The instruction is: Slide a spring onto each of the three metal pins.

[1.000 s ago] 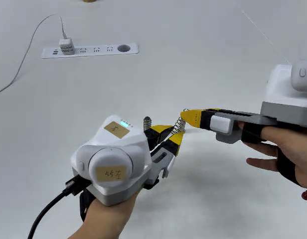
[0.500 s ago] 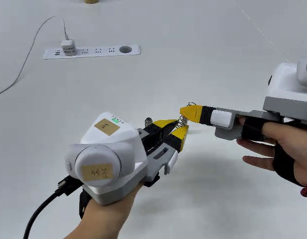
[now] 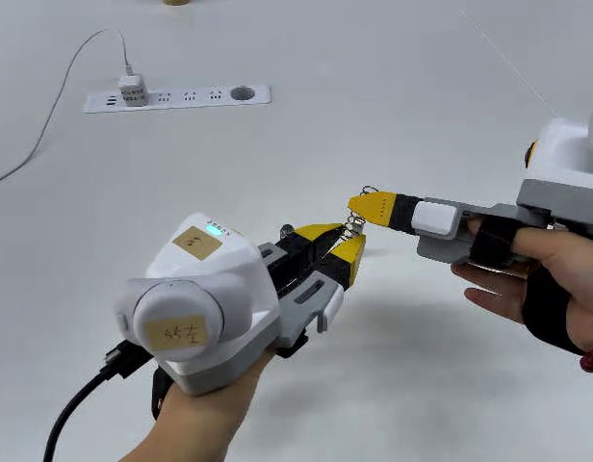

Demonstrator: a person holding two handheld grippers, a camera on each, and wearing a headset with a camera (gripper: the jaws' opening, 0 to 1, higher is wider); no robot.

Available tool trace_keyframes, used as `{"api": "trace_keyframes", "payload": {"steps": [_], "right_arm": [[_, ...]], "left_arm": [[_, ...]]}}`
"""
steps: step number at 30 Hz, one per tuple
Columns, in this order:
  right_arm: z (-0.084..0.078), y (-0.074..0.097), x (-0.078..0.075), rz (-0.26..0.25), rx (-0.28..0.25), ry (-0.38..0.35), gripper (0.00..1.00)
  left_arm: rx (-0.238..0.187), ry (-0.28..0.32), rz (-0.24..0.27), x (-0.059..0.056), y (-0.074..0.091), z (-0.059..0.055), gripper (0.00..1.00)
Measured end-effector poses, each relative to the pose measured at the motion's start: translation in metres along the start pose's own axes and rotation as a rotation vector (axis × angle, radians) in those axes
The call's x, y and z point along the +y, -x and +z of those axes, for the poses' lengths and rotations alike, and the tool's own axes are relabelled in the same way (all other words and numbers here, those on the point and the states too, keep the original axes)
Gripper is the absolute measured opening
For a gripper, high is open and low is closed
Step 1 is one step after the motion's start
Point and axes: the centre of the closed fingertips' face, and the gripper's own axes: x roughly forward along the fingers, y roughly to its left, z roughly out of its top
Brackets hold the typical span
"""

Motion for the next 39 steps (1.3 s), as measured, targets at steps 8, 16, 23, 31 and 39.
{"api": "trace_keyframes", "payload": {"steps": [8,16,23,31,39], "right_arm": [[-0.001,0.002,-0.001,-0.017,-0.002,0.056,0.11],[0.002,0.003,-0.006,-0.067,0.002,0.166,0.11],[0.007,0.001,-0.008,-0.094,-0.005,0.265,0.11],[0.012,-0.005,-0.013,-0.107,-0.012,0.347,0.11],[0.020,-0.012,-0.024,-0.143,-0.033,0.356,0.11]], "left_arm": [[0.013,0.025,0.004,0.002,-0.002,0.000,0.16],[0.101,0.005,0.035,0.009,0.005,-0.016,0.24],[0.155,-0.042,0.068,0.015,0.015,-0.022,0.31],[0.183,-0.085,0.102,0.022,0.027,-0.021,0.38],[0.196,-0.148,0.140,0.030,0.038,-0.017,0.47]]}}
